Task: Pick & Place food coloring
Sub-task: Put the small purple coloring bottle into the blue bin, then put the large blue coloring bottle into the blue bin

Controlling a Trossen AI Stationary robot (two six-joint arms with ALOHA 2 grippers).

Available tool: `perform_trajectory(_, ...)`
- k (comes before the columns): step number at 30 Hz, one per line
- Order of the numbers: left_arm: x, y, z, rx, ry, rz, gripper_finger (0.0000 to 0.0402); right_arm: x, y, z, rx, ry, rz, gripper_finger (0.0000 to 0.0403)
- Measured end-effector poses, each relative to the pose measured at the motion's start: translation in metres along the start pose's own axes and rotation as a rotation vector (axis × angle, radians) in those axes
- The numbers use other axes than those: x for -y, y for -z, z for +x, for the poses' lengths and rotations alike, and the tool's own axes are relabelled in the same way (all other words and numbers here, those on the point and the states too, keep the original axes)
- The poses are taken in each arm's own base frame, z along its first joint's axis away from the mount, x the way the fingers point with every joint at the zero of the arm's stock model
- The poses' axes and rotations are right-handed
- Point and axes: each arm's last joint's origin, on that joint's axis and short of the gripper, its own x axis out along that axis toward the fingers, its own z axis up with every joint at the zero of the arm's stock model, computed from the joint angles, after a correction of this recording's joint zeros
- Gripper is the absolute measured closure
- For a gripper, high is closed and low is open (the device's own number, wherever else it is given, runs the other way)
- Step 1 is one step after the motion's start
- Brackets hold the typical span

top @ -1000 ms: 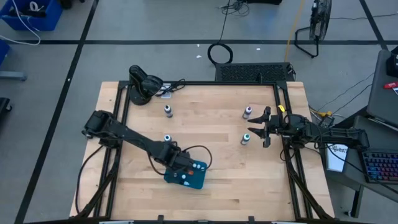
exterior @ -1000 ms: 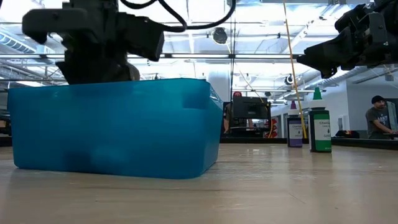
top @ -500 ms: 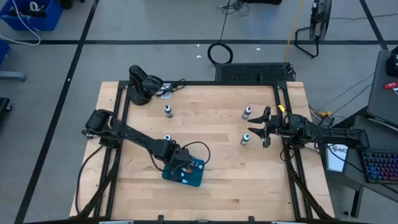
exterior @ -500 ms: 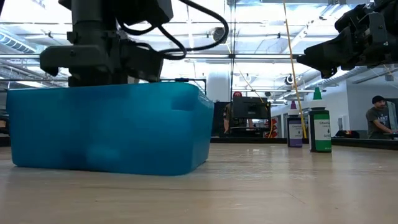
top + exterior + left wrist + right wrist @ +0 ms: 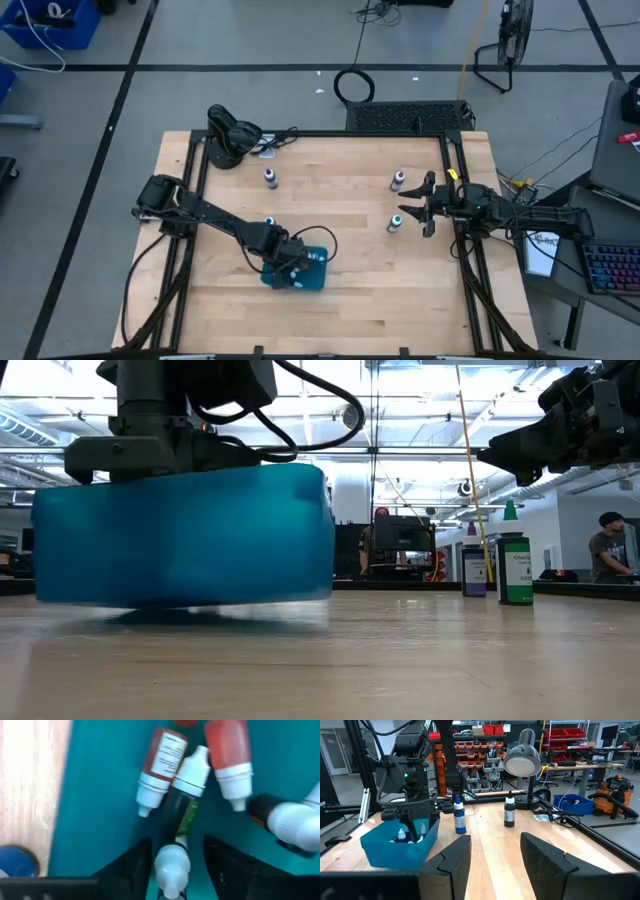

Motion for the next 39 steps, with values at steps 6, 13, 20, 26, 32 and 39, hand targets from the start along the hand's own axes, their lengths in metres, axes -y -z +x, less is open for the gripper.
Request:
perform_trajectory(6,0.002,-0.003,0.001,0.032,0.022,-0.003,0.0189,0.0,0.0,0.0,0.0,-0.001,0.0,0.0243)
perform_trajectory(13,0.002,-0.002,0.002,0.024,0.021,-0.003,0.0187,0.0,0.0,0.0,0.0,-0.001,0.0,0.0243)
perform_trajectory(20,0.003,-0.005,-0.002,0.021,0.018,-0.004,0.0186,0.0,0.0,0.0,0.0,0.0,0.0,0.0243)
perform_trajectory(26,0.007,-0.013,-0.017,0.015,0.014,0.001,0.0186,0.0,0.0,0.0,0.0,-0.001,0.0,0.0243)
perform_trajectory(32,0.011,-0.021,-0.04,-0.019,-0.012,0.03,0.0186,0.0,0.0,0.0,0.0,0.0,0.0,0.0243)
perform_trajectory(39,0.022,-0.032,-0.103,0.202,-0.082,0.194,0.0185,0.0,0.0,0.0,0.0,0.0,0.0,0.0243)
